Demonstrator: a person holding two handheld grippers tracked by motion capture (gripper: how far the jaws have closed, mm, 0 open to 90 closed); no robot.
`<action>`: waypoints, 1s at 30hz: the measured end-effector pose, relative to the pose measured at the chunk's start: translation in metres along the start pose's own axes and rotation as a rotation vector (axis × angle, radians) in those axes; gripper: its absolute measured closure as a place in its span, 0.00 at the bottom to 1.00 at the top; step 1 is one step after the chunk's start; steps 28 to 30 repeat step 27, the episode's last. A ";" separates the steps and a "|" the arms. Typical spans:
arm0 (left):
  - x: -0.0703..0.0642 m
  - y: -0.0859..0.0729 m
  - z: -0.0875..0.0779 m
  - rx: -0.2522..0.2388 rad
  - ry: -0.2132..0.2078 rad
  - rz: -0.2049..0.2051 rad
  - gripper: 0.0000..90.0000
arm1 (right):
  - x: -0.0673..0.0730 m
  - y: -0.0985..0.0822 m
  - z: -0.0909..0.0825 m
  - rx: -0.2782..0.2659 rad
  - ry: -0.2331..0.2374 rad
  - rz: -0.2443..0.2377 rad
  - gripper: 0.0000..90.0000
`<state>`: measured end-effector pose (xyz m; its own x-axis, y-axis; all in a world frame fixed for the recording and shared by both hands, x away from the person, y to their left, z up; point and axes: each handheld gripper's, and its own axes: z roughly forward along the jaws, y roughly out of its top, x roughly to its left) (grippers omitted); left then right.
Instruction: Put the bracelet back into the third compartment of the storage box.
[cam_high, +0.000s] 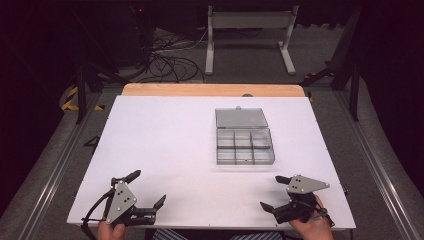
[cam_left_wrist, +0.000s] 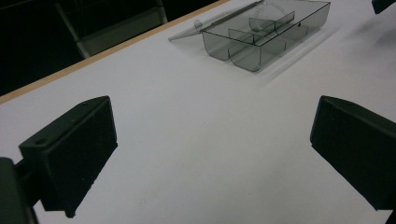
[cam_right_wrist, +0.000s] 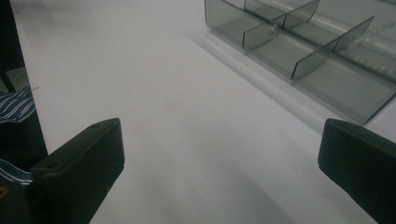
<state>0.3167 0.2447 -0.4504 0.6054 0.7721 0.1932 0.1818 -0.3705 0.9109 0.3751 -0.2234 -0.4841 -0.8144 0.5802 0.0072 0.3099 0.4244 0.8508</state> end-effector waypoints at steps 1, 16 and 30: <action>0.001 0.000 0.000 -0.001 0.004 0.008 0.01 | 0.001 0.001 -0.001 -0.011 0.003 -0.002 0.02; 0.001 0.000 0.000 -0.004 0.005 0.010 0.01 | 0.003 0.004 -0.006 -0.036 0.010 -0.013 0.02; 0.001 0.000 -0.002 -0.006 0.001 0.006 0.01 | 0.004 0.004 -0.005 -0.029 0.009 -0.017 0.02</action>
